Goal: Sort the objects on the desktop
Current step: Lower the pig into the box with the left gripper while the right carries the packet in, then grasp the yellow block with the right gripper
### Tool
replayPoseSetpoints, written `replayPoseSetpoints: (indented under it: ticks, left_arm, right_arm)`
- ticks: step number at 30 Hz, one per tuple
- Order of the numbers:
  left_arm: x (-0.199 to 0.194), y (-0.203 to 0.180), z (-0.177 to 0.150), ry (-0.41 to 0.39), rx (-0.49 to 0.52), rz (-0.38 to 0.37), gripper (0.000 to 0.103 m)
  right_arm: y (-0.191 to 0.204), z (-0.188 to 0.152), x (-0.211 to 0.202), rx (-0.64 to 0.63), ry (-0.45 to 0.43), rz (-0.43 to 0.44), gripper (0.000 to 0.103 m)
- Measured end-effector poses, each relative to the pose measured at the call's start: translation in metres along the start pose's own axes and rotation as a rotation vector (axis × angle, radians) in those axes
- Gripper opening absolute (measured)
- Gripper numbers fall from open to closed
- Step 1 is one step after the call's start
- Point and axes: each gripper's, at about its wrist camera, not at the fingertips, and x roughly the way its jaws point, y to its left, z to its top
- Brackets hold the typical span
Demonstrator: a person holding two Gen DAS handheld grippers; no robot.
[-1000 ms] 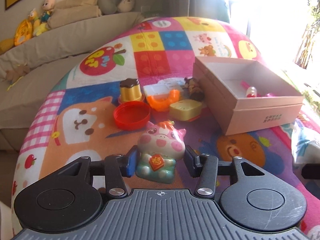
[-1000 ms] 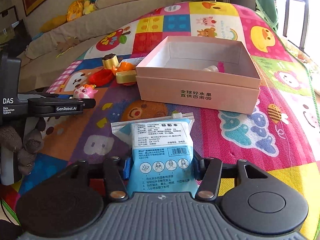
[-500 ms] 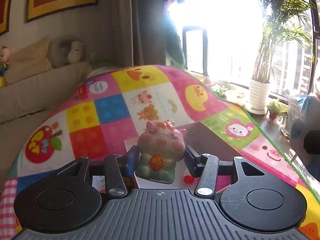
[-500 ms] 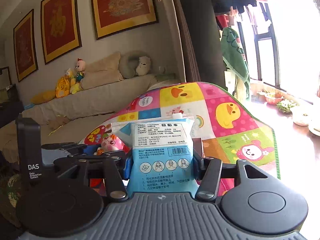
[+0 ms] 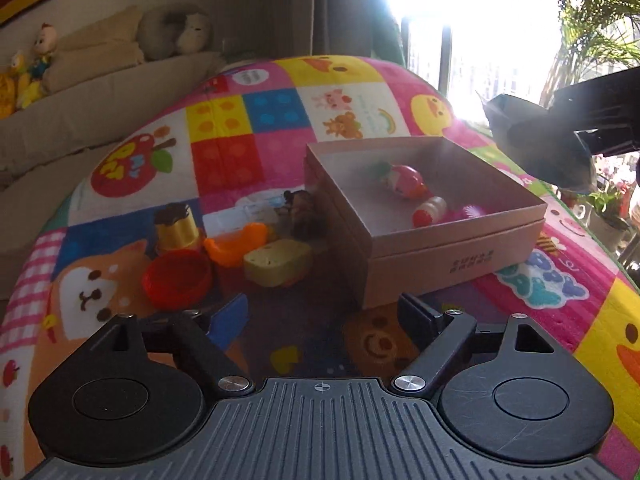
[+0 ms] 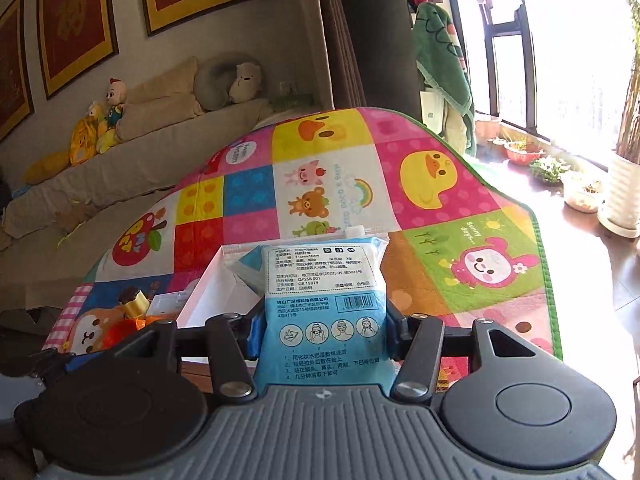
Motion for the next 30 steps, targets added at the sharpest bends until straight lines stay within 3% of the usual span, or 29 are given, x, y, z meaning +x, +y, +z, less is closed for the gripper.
replayPoseSetpoints:
  ticks: [4,9,14,18,21,25,26,30]
  left_arm:
    - [-0.012,0.018,-0.017,0.025,-0.059,0.007,0.092]
    - [-0.020,0.040,-0.028,0.014,-0.093,0.066,0.094]
    - [-0.030,0.062,-0.040,-0.003,-0.140,0.143,0.096]
    - [-0.035,0.083,-0.047,-0.033,-0.229,0.253,0.098]
    - [-0.032,0.102,-0.054,-0.023,-0.337,0.282,0.100]
    - [-0.039,0.118,-0.062,-0.057,-0.460,0.303,0.100]
    - [-0.040,0.120,-0.063,-0.062,-0.474,0.302,0.100]
    - [-0.041,0.123,-0.065,-0.077,-0.495,0.294,0.100]
  right_arm:
    - [0.025,0.013,0.054,0.074,0.087,0.076,0.054]
    - [0.059,0.015,0.102,0.066,0.116,0.042,0.055]
    - [0.082,0.002,0.097,-0.047,0.086,-0.001,0.066]
    - [0.122,-0.012,0.064,-0.289,-0.028,-0.015,0.066]
    - [0.167,-0.036,0.045,-0.530,-0.108,0.020,0.064]
    - [0.220,-0.091,0.056,-0.860,-0.119,0.005,0.048]
    - [0.227,-0.103,0.063,-0.915,-0.111,-0.005,0.043]
    - [0.246,-0.131,0.095,-1.019,-0.080,-0.089,0.038]
